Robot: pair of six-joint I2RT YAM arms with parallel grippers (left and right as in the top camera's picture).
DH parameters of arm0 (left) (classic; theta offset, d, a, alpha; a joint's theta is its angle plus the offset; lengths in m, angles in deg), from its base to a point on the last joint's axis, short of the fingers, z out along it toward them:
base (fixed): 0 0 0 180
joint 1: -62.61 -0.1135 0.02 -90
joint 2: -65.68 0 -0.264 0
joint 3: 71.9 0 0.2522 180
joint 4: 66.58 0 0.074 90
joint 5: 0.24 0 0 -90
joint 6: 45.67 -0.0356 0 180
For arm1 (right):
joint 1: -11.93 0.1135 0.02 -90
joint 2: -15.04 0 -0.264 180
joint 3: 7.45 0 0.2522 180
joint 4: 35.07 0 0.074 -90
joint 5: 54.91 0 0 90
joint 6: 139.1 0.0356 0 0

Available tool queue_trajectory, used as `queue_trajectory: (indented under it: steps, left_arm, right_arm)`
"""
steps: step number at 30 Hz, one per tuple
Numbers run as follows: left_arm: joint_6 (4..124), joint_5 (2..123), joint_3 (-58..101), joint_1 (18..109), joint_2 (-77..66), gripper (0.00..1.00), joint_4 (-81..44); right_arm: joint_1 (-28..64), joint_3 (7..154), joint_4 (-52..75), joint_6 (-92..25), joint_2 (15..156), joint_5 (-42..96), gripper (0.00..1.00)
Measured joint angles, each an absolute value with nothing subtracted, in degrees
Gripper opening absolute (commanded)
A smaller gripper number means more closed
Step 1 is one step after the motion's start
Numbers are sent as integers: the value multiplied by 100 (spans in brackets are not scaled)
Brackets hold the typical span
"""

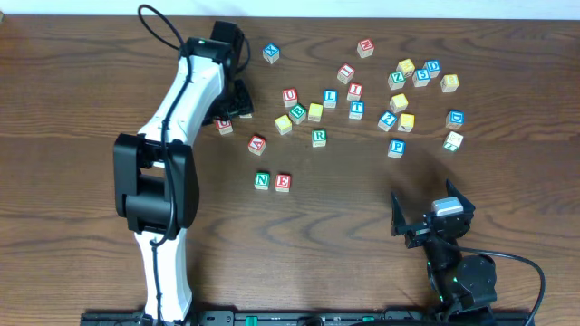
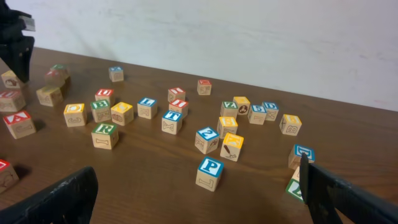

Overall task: Spell out NEURIPS
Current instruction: 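Lift the left gripper and move it back-left toward the red U block, then lower the open left gripper around the red U block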

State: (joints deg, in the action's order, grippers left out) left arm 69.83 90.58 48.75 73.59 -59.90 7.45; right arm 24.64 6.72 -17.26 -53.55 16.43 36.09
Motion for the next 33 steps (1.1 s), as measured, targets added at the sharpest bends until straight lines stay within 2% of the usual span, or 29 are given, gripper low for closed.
queue_trajectory:
  steps: [19, 21, 23, 33]
  left_arm:
    - [6803, 8955, 4790, 7252, -5990, 67, 675]
    - [6801, 8944, 4713, 7252, -5990, 61, 651]
    - [6784, 8922, 4644, 7252, -5990, 59, 635]
    - [6762, 8876, 4475, 7252, -5990, 61, 491]
  right_arm:
    - [2464, 670, -1726, -5355, 1643, 3609, 99]
    - [2464, 672, -1726, -5355, 1643, 3609, 99]
    - [2464, 672, -1726, -5355, 1643, 3609, 99]
    - [2464, 672, -1726, -5355, 1643, 3609, 99]
